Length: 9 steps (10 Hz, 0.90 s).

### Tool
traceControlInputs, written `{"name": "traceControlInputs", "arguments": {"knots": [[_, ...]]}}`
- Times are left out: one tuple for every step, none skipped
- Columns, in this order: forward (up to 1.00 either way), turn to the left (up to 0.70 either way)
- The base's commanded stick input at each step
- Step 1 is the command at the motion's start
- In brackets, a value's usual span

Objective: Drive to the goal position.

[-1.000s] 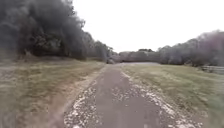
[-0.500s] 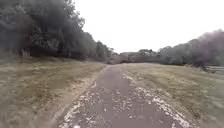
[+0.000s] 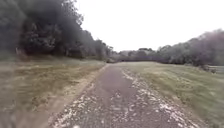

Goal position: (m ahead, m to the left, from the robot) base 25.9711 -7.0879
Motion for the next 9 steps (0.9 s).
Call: {"name": "traceControlInputs", "arguments": {"knots": [[0.6, 0.0], [0.6, 0.0], [0.6, 0.0], [0.6, 0.0], [0.6, 0.0], [0.6, 0.0], [0.6, 0.0], [0.6, 0.0], [0.6, 0.0]]}}
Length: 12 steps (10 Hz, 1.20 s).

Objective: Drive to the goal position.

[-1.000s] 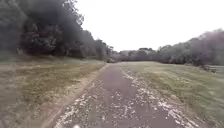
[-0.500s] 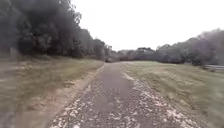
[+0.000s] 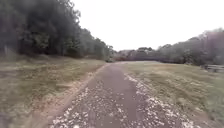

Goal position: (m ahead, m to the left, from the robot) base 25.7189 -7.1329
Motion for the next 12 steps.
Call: {"name": "traceControlInputs", "arguments": {"knots": [[0.6, 0.0], [0.6, 0.0], [0.6, 0.0], [0.6, 0.0], [0.6, 0.0], [0.6, 0.0], [0.6, 0.0], [0.6, 0.0], [0.6, 0.0], [0.6, 0.0], [0.6, 0.0], [0.6, 0.0]]}}
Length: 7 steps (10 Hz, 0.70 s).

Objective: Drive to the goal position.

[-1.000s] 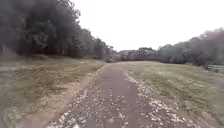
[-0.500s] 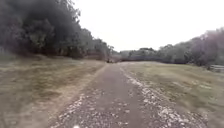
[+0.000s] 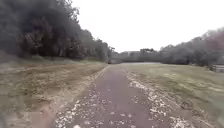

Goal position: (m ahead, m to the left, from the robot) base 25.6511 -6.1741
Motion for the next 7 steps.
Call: {"name": "traceControlInputs", "arguments": {"knots": [[0.6, 0.0], [0.6, 0.0], [0.6, 0.0], [0.6, 0.0], [0.6, 0.0], [0.6, 0.0], [0.6, 0.0]]}}
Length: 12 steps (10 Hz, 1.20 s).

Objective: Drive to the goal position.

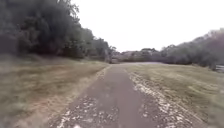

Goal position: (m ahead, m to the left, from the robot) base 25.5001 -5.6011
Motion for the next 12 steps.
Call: {"name": "traceControlInputs", "arguments": {"knots": [[0.6, 0.0], [0.6, 0.0], [0.6, 0.0], [0.6, 0.0], [0.6, 0.0], [0.6, 0.0], [0.6, 0.0], [0.6, 0.0], [0.6, 0.0], [0.6, 0.0], [0.6, 0.0], [0.6, 0.0]]}}
